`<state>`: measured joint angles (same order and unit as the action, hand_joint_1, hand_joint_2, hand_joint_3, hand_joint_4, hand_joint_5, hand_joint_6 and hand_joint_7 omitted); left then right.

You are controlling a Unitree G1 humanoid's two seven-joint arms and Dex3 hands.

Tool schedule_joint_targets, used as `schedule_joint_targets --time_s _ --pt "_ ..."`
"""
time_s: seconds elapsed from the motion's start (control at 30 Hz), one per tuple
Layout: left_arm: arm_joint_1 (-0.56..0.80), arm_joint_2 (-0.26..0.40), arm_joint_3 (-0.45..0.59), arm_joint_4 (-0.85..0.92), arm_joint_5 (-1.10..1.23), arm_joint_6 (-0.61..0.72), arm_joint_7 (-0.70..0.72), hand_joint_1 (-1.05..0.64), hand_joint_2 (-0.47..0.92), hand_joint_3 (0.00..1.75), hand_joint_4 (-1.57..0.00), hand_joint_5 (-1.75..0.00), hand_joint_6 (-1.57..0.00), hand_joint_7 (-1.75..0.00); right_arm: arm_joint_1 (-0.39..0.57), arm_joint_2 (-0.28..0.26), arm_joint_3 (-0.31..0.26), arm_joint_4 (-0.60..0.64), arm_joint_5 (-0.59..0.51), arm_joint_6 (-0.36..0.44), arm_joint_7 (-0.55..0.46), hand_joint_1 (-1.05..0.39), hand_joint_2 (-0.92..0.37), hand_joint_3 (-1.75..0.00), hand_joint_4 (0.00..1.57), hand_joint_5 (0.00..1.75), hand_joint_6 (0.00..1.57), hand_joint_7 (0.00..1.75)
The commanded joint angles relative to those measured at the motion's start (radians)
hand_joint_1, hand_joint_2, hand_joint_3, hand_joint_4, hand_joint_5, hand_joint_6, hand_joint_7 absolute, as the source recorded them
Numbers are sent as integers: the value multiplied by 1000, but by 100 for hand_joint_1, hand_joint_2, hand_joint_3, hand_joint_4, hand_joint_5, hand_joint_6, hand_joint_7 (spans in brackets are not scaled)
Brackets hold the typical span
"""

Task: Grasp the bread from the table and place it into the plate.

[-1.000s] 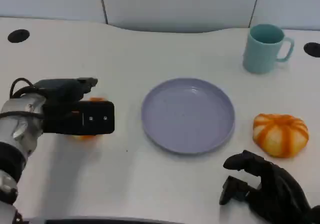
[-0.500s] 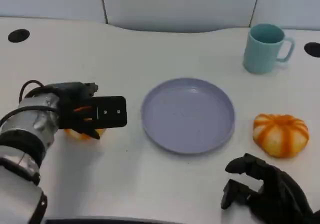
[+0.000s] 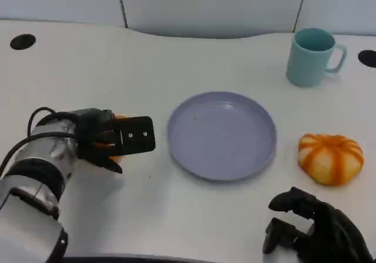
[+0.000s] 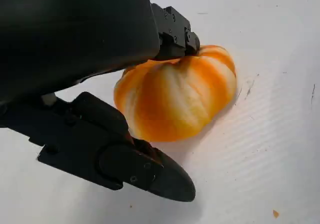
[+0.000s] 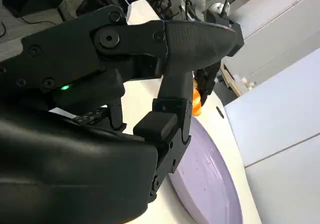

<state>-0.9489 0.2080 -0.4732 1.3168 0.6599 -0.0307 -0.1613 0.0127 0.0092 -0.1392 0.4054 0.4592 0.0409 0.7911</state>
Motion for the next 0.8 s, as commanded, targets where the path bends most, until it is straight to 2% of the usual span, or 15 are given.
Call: schedule_joint_targets --time_s 0.03,0.13,0.27,0.37,0.4,0.47,0.53,0.57,0.63,0.67,0.73,0.8 --pt "29 -16 -3 16 -9 19 17 -85 76 0 -10 -4 -16 -2 31 -19 -7 -20 11 9 -1 -50 -92 -44 71 145 66 98" --pt "30 -30 -9 22 -5 34 18 -81 75 0 -9 -4 -15 -1 32 -24 -15 -14 22 8 11 -50 -92 -45 71 145 66 97" --pt "39 -39 -39 30 18 44 38 -69 71 0 -13 -5 -12 0 36 -30 -20 -16 33 15 20 -49 -92 -45 73 142 67 93" --pt "56 -35 -49 33 22 32 84 -60 70 0 -22 -9 -20 -4 47 -31 -17 -42 29 27 1 -50 -92 -44 74 142 68 93" --pt "60 -32 -66 36 37 28 102 -59 70 0 -29 -12 -27 -7 47 -31 -18 -42 31 27 2 -50 -92 -43 73 143 69 93" --pt "69 -26 -80 40 49 17 131 -59 71 0 -45 -25 -49 -14 40 -32 -24 -21 35 20 13 -52 -92 -41 73 142 71 91" --pt "74 -24 -87 45 55 14 145 -55 71 0 -48 -60 -65 -17 38 -33 -29 -8 37 22 15 -51 -92 -40 75 139 74 86" --pt "75 -23 -88 47 54 13 150 -52 71 0 -50 -86 -64 -46 38 -33 -30 -6 38 22 16 -51 -92 -39 76 138 76 84" --pt "84 -19 -88 45 54 0 186 -49 69 0 -53 -116 -49 -101 38 -34 -31 -6 41 26 20 -51 -92 -38 76 138 76 83" --pt "92 -15 -89 43 55 -15 223 -47 66 0 -54 -142 -41 -144 38 -34 -31 -7 42 29 21 -51 -92 -38 76 138 76 83" --pt "107 -7 -99 40 65 -42 295 -32 65 1 -60 -168 -43 -168 39 -35 -29 -12 40 29 19 -50 -92 -39 76 138 76 82" --pt "114 -3 -104 41 67 -54 331 -25 67 2 -62 -173 -46 -173 38 -36 -28 -8 36 29 16 -50 -92 -39 77 139 76 82"
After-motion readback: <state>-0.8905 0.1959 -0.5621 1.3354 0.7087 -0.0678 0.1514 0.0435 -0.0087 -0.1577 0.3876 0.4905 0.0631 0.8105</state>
